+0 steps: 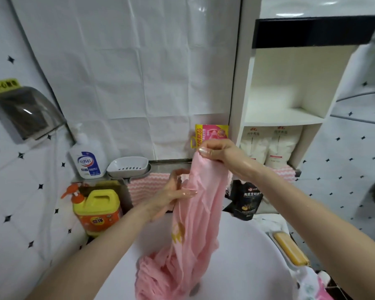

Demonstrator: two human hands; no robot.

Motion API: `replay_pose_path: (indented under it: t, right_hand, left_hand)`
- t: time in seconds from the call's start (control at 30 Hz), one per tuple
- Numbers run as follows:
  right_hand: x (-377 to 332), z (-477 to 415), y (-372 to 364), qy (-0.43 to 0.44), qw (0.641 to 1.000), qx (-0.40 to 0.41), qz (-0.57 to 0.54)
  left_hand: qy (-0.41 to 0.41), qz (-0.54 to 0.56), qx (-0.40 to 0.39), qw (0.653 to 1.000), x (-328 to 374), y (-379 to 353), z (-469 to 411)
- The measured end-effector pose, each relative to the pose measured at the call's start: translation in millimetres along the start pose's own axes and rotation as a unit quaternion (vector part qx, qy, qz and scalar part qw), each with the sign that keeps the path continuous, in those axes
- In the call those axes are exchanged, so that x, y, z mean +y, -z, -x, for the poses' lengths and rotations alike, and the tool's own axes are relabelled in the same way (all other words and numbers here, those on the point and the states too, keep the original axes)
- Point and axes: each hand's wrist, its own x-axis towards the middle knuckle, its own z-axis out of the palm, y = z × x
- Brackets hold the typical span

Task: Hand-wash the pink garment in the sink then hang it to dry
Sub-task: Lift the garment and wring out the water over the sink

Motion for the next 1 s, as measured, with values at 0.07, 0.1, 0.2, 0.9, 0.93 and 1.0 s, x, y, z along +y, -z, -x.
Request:
replay_pose_path:
  t: [0.07, 0.1, 0.2, 0.9, 0.93, 1.0]
  right_hand:
    - [-8, 0, 11, 0.005, 1.0, 0.025, -0.013]
    - [-11, 1, 17, 0.005, 0.999, 0.043, -0.026]
    - [-20, 8, 40, 0.011, 0.994, 0.098, -0.04]
    - [43, 20, 52, -0.104, 0.972, 0.119, 0.175]
    - [44, 18, 52, -0.117, 0.97, 0.141, 0.157]
    - [50, 16, 57, -0.138, 0.971, 0.171, 0.095]
  left_hand:
    - [-0.008, -0.041, -0.059, 0.997, 3, 8, 0]
    - [0.005, -0.094, -0.089, 0.992, 4, 15, 1]
    - [0.054, -0.358, -0.115, 0.925, -5, 38, 1]
    - [-0.134, -0.651, 0.159, 0.73, -18, 96, -2]
    - [-0.119, -0.66, 0.146, 0.728, -19, 98, -3]
    - [-0.05, -0.64, 0.114, 0.758, -13, 104, -2]
